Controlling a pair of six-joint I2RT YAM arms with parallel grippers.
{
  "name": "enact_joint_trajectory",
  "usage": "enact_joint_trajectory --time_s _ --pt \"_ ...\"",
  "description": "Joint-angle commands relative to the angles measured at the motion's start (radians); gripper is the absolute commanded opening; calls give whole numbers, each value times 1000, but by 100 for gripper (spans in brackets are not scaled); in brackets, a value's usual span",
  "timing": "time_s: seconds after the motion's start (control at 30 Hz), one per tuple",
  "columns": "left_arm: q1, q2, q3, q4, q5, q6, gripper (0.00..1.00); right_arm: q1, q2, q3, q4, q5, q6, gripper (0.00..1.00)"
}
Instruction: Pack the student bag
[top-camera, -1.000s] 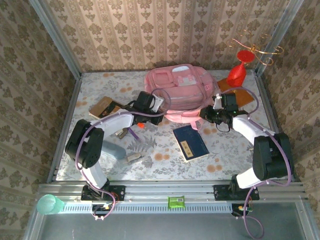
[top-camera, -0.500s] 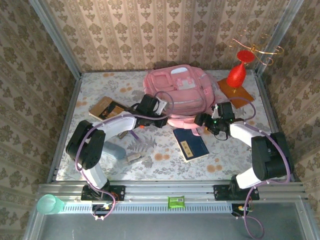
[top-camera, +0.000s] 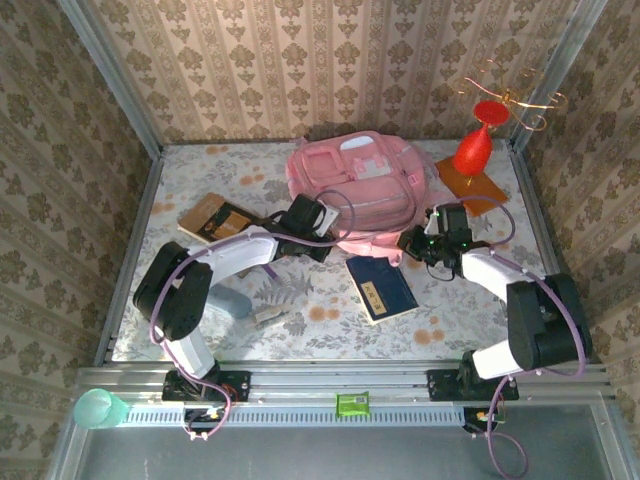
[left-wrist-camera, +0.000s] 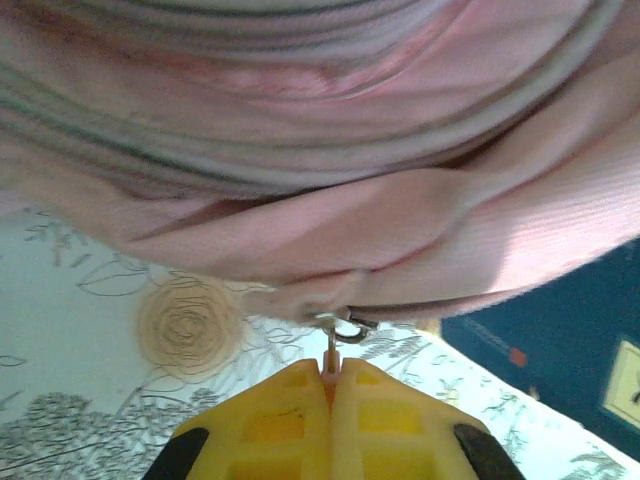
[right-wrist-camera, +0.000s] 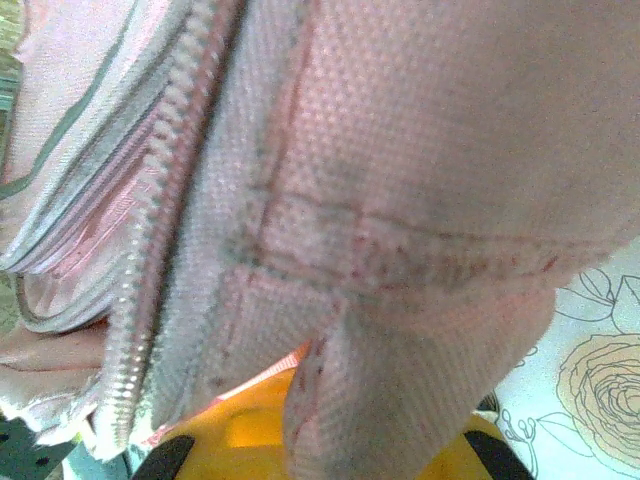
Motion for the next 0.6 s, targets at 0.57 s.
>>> enact_joint_trajectory --time_s 0.57 --pt "67 -74 9 60 199 -24 0 69 3 75 -53 35 -101 0"
